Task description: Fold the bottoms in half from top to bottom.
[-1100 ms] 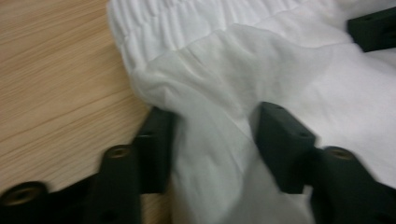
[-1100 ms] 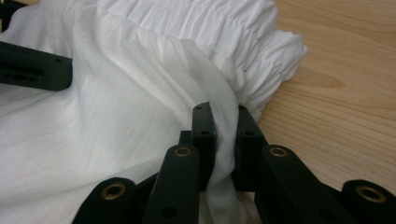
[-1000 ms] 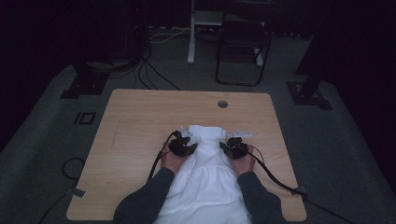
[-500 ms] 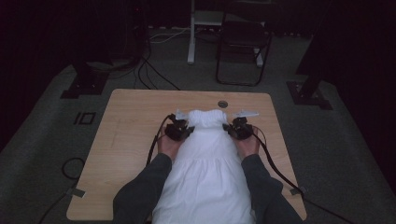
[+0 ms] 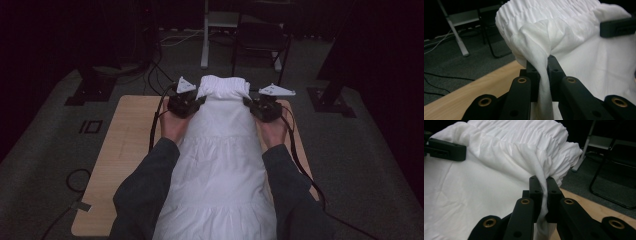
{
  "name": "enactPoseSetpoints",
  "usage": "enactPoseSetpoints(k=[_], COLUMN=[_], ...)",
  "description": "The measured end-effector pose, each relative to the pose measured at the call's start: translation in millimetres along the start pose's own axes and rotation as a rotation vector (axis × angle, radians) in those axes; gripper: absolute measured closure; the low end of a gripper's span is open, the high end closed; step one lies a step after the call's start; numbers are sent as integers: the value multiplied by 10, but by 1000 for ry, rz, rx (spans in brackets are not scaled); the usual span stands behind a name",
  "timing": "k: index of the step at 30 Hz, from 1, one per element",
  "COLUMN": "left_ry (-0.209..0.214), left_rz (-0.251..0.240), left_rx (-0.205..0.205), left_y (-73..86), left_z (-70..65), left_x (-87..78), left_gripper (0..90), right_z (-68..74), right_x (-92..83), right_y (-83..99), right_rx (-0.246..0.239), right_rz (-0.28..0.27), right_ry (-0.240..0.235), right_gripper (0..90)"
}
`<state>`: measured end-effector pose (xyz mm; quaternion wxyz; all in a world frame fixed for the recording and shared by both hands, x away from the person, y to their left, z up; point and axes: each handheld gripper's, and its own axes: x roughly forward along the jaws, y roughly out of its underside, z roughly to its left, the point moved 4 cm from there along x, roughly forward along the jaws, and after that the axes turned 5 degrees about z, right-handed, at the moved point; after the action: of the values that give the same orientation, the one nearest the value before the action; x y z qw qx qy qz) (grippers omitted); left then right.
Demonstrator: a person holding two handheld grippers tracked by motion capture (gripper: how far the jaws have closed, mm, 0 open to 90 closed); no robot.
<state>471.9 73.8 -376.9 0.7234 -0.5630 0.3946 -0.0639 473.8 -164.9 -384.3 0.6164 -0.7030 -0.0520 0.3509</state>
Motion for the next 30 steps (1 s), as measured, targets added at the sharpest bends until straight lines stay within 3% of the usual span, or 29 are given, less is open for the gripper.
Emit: enactPoseSetpoints(k=[7,8,9,10,12,16,20,24,27,30], left_ry=[80,80,95,104,127,152,176,208,246,253], left_rz=[-9,-9,-9,-9,-11,14,23,107,212,350], left_rx=[73,73,99,112,125,160,129,99,70,76], left_y=[266,266,367,426,565,913,1250,1652,1996,2364], left_z=[-341,-341,-470,-535,-665,-908,-1052,-1174,-1263,-1355], left_x=[-361,-361,-500,-575,-709,-872,-927,-881,-774,-599], left_gripper=[831,830,830,827,826,820,816,816,810,806], right_z=[202,202,249,355,469,662,818,972,1069,1136], right_x=[-377,-377,-450,-593,-721,-912,-982,-975,-913,-786], right_y=[292,292,348,472,605,897,1217,1583,1926,2262], right_rx=[-37,-37,-44,-59,-84,-114,-120,-116,-103,-87], right_rz=[15,15,17,22,28,52,87,146,228,330], right_ry=[-66,-66,-79,-101,-114,-141,-156,-175,-201,-228], right_gripper=[864,864,864,863,862,861,861,861,860,859])
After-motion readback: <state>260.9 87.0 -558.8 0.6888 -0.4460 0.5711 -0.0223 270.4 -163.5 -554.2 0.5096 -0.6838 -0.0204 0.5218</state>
